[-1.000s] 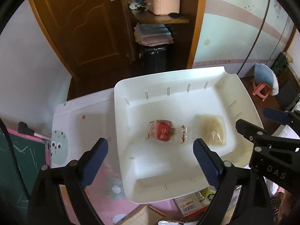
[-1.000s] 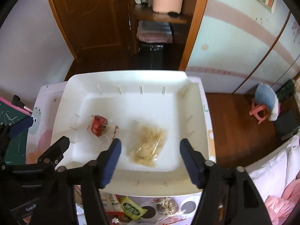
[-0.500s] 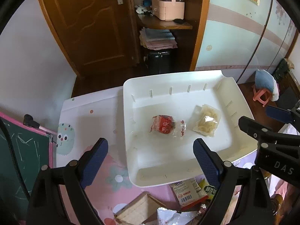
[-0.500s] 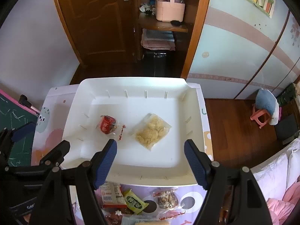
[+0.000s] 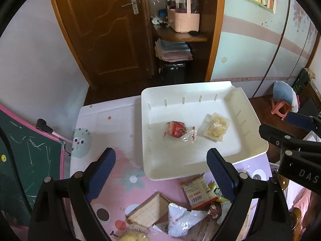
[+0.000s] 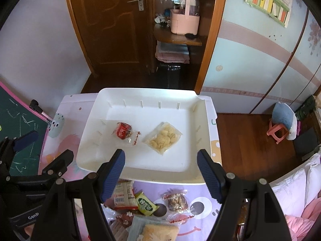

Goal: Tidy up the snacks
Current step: 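Withdraw both tools from the tray back toward the remaining snacks, then grasp the pale cracker bag with the left gripper while the right grasps the OATS box, then lift both snacks into the white tray and open both grippers, then withdraw both tools from the tray toward the remaining snacks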

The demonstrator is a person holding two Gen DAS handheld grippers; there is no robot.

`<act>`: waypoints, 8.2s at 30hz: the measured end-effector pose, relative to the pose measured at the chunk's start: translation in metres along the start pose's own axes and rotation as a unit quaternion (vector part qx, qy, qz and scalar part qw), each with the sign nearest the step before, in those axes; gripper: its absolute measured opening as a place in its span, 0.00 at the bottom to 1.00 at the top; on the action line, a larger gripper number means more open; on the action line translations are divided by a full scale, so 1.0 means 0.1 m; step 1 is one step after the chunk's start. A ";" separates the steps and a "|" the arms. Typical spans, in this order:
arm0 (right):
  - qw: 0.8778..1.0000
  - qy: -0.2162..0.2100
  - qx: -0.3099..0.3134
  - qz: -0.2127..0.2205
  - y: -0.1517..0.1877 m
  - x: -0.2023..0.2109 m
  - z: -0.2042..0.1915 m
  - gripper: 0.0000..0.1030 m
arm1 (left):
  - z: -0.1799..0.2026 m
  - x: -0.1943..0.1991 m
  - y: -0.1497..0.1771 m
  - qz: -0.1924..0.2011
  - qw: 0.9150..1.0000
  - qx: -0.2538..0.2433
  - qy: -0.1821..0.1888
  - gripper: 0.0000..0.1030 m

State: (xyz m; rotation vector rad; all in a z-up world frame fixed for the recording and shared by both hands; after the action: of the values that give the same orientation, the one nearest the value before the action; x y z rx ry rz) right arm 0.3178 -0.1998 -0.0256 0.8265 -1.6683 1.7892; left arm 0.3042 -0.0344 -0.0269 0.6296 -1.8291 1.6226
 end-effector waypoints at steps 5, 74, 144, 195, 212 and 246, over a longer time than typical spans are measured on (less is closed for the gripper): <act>1.000 -0.007 0.006 0.017 0.07 0.31 -0.02 0.73 | -0.04 0.35 0.08 0.016 1.000 0.004 -0.010 0.89; 0.961 -0.010 -0.211 -0.176 3.15 0.31 -1.02 0.69 | -0.96 -0.28 2.73 -0.165 0.978 -0.072 0.107 0.91; 0.991 -0.095 -0.029 0.090 0.14 1.04 0.25 0.15 | -0.10 0.79 -0.14 0.065 0.995 0.036 0.066 0.54; 0.991 -0.097 -0.028 -0.082 0.12 -1.13 0.39 0.23 | 0.56 -1.30 -0.14 -0.057 0.997 0.026 -0.049 0.88; 0.991 -0.092 -0.035 -0.087 0.18 -1.11 0.43 0.43 | 0.49 -1.22 -0.15 -0.054 0.997 0.041 -0.041 0.90; 0.996 -0.083 -0.017 -0.022 0.44 0.30 0.05 0.54 | 0.13 0.58 -0.01 0.058 0.997 0.030 -0.036 0.90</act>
State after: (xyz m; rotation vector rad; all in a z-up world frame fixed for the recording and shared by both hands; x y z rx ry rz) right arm 0.2653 -0.2082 -0.0320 1.0136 -1.7654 1.6980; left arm 0.2622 -0.0448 0.0141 0.6257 -1.9047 1.7576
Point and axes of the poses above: each gripper's, at about its wrist camera, not at the fingertips, and x roughly against the way its jaws point, z to its right, y to its underside, the point moved 1 cm from there along -x, roughly the way its jaws point, and after that the axes turned 12 degrees about z, right-handed, at the moved point
